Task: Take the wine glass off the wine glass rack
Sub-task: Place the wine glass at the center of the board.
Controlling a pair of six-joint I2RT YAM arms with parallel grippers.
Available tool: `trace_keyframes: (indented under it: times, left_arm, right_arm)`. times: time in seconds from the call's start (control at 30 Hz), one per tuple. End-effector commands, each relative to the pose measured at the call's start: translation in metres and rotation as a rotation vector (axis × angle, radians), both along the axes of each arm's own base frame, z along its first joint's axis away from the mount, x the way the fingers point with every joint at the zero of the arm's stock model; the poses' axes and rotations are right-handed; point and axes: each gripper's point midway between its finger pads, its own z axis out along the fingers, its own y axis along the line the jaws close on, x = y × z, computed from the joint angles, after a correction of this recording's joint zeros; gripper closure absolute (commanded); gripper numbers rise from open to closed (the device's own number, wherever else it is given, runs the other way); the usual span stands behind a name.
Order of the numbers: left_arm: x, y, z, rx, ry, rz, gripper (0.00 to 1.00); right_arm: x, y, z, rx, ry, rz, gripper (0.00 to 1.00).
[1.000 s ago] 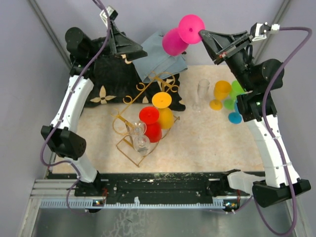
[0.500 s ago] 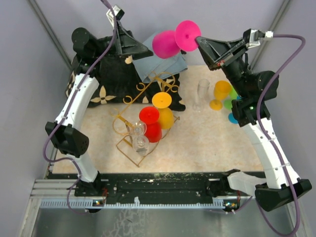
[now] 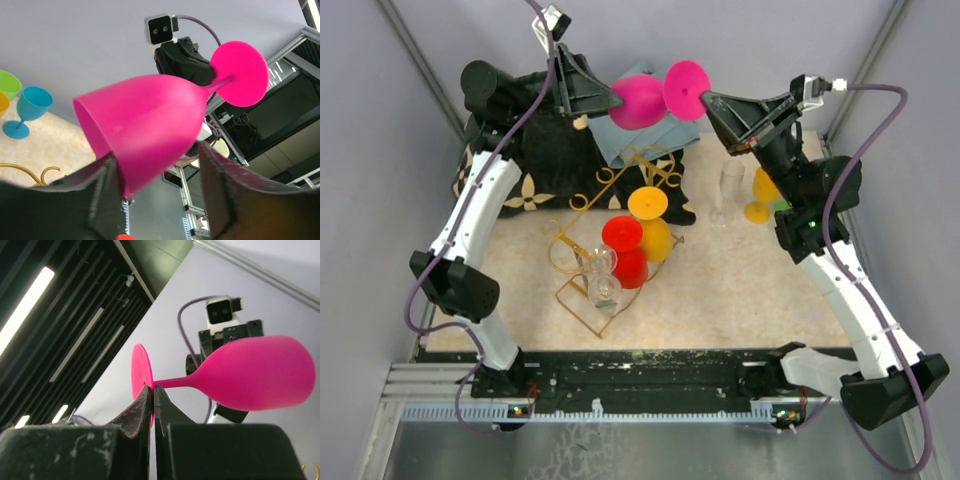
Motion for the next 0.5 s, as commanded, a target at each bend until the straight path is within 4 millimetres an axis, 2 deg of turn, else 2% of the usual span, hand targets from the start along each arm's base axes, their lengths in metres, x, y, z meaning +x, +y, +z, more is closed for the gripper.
trace_keyframes:
  times: [0.0, 0.23, 0.43, 0.47]
  left_arm:
    - [-0.038, 0.010, 0.035, -0.060, -0.132, -0.009, 0.48]
    - [-0.048, 0.013, 0.039, -0.062, -0.147, -0.020, 0.99]
    - [-0.054, 0.014, 0.038, -0.048, -0.178, -0.039, 1.00]
    - [-0.054, 0.014, 0.037, -0.040, -0.184, -0.042, 1.00]
  right_arm:
    - [-0.025, -0.012, 0.018, 0.066, -0.085, -0.003, 1.00]
    - [-0.022, -0.011, 0.013, 0.054, -0.082, -0.017, 1.00]
    - [-0.019, -0.009, -0.006, -0.074, -0.050, -0.084, 1.00]
    - [-0.019, -0.009, -0.010, -0.106, -0.043, -0.101, 0.94]
